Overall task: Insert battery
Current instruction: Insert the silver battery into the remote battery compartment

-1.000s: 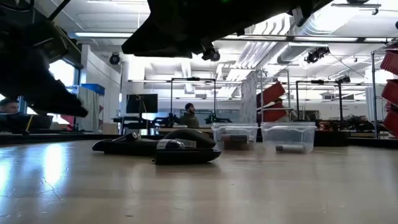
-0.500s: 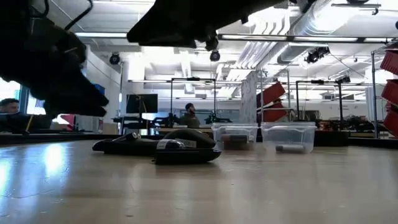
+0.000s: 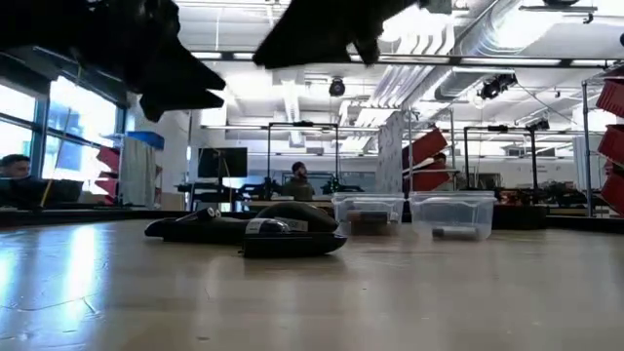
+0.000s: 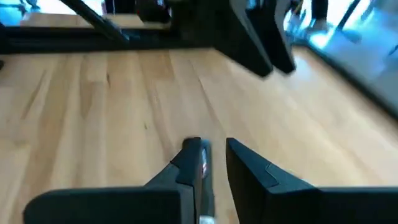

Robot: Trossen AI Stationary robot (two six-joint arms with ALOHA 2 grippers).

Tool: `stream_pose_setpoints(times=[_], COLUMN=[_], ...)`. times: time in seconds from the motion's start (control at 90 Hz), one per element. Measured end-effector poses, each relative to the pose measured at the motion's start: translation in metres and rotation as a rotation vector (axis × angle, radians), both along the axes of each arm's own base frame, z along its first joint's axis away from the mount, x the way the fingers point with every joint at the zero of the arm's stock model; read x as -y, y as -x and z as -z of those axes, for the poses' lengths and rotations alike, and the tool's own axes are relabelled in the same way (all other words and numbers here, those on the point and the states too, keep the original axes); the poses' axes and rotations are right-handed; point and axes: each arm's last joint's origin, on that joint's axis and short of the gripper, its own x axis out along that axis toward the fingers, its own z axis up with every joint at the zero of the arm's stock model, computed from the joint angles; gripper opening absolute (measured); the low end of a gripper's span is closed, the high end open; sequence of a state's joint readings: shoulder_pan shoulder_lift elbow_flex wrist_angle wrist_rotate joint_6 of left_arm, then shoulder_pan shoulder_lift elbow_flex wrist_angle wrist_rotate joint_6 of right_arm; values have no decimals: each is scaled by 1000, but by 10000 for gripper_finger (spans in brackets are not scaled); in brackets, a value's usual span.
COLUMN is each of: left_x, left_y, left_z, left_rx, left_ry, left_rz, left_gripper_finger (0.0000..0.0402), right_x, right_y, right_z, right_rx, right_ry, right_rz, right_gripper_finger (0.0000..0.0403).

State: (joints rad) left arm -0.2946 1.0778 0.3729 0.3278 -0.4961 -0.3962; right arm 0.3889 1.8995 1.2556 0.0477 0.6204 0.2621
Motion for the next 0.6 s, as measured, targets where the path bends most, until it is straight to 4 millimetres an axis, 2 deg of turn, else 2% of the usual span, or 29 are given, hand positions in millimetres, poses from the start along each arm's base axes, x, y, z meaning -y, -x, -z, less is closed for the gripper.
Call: stream_pose_setpoints(times=[0.189,0.311,0.6], left_x=[2,2,-1], left_y=[4,4,15], left_z=[22,28,44], left_rx=[-176,-222,-415], left_ry=[-8,-19,-40], left_rz=[-20,-22,-47], left_gripper_finger=[163,163,163], right_x=[7,13,27], right_y=[-12,-19,-30], right_z=[32,55,74], right_rx=[-55,-90,-88], right_ry=[-70,-82,-114], right_rz=[-9,10,13], right_gripper_finger=[39,39,39])
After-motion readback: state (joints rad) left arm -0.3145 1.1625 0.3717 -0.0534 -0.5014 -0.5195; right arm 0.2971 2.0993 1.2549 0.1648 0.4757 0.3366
